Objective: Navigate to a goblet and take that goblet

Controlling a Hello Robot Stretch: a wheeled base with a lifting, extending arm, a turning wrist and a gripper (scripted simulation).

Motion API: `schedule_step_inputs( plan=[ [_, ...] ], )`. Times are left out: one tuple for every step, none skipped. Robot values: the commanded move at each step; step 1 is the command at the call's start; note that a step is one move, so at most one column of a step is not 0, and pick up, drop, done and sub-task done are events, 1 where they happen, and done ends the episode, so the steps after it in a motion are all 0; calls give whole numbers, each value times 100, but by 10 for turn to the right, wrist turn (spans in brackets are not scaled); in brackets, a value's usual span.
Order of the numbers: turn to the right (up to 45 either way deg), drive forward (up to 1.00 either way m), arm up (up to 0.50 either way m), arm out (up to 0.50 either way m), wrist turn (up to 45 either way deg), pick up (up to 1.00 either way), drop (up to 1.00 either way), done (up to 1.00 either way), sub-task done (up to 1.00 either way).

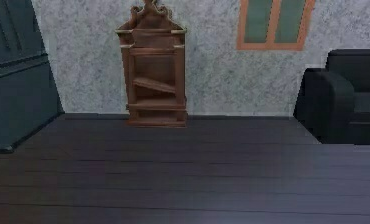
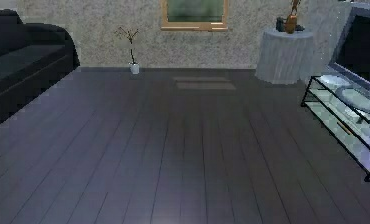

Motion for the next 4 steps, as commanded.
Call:
schedule_step_inputs(
  plan=[
    [-360,0,0,0,0,0,0,0,0],
    [0,15,0,0,0,0,0,0,0],
    [-240,0,0,0,0,0,0,0,0],
    [0,80,0,0,0,0,0,0,0]
  ],
)
